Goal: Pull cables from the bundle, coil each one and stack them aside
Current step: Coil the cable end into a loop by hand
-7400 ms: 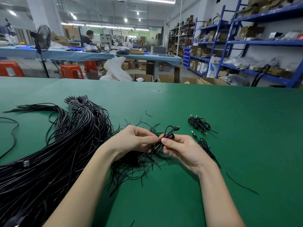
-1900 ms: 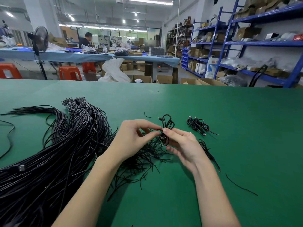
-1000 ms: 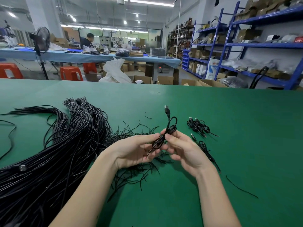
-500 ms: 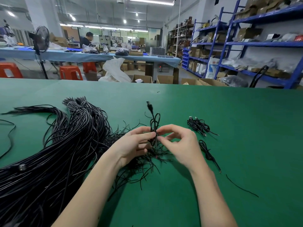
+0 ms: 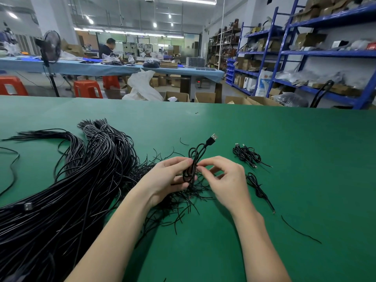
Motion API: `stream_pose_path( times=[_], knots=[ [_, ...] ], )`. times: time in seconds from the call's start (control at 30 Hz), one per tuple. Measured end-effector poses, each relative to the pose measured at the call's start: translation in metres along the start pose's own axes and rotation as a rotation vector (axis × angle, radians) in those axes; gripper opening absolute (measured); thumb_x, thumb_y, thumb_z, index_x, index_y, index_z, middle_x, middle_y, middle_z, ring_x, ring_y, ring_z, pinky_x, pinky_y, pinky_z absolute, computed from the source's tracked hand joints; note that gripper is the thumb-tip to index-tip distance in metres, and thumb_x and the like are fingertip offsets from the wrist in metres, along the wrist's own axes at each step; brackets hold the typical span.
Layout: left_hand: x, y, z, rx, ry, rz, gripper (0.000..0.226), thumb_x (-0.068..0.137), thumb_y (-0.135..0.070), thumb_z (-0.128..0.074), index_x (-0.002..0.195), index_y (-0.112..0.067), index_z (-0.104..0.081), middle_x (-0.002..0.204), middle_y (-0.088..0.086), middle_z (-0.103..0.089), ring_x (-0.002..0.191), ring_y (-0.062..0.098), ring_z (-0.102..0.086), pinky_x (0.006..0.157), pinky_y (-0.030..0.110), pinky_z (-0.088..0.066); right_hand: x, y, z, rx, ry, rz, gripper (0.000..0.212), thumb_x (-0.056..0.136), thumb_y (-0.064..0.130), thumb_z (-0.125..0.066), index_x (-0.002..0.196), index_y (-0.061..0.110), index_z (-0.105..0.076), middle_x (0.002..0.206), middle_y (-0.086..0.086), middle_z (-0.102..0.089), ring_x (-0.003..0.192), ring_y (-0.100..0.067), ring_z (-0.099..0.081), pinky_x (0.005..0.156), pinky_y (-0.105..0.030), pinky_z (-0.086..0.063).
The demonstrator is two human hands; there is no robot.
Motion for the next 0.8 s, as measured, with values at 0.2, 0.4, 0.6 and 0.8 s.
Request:
stream_pose_path(
  times=[0.2, 0.4, 0.6, 0.8],
  knots=[
    [0.001, 0.004, 0.002, -0.086, -0.001, 0.063, 0.022, 0.066, -0.021, -0.084, 0.088, -0.021, -0.083, 0.095, 0.007, -0.077, 0.079, 0.014, -0.071, 0.075, 0.028, -0.056, -0.001, 0.001, -0.002, -0.006, -0.022, 0.004, 0.010, 0.085, 0.028, -0.077, 0.086, 0.037, -0.073, 0.090, 0.024, -0.070, 0.074, -0.009, -0.066, 0.059, -0.007, -0.041],
    [0.002, 0.000, -0.002, -0.130, 0.005, 0.001, 0.018, 0.065, -0.017, -0.082, 0.083, -0.018, -0.084, 0.095, 0.011, -0.077, 0.072, 0.012, -0.069, 0.067, 0.021, -0.057, -0.001, 0.003, 0.001, 0.063, -0.120, -0.079, 0.007, 0.082, 0.032, -0.077, 0.076, 0.031, -0.074, 0.078, 0.021, -0.072, 0.066, -0.007, -0.065, 0.056, -0.008, -0.041],
    [0.000, -0.005, -0.009, -0.050, 0.060, -0.112, 0.026, 0.067, -0.016, -0.080, 0.093, -0.011, -0.081, 0.098, 0.013, -0.077, 0.085, 0.016, -0.073, 0.076, 0.022, -0.057, -0.012, -0.021, -0.024, 0.778, -0.130, -0.789, 0.016, 0.086, 0.004, -0.066, 0.071, 0.007, -0.070, 0.061, -0.003, -0.063, 0.049, -0.008, -0.046, 0.039, -0.016, -0.031],
    [0.000, -0.009, -0.004, -0.028, 0.011, -0.148, 0.030, 0.066, -0.018, -0.081, 0.094, -0.010, -0.080, 0.098, 0.011, -0.077, 0.084, 0.015, -0.072, 0.075, 0.021, -0.057, -0.020, -0.017, -0.039, 1.113, 0.042, -1.044, 0.011, 0.092, 0.003, -0.064, 0.081, 0.004, -0.068, 0.065, -0.002, -0.064, 0.047, -0.003, -0.045, 0.033, -0.011, -0.027]
  ],
)
Point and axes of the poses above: each hand's wrist, its own x-axis towards the middle knuckle, its own z-axis out of the back of the hand, y = z × x, the point moved 7 cm from there along x, towards the middle knuckle
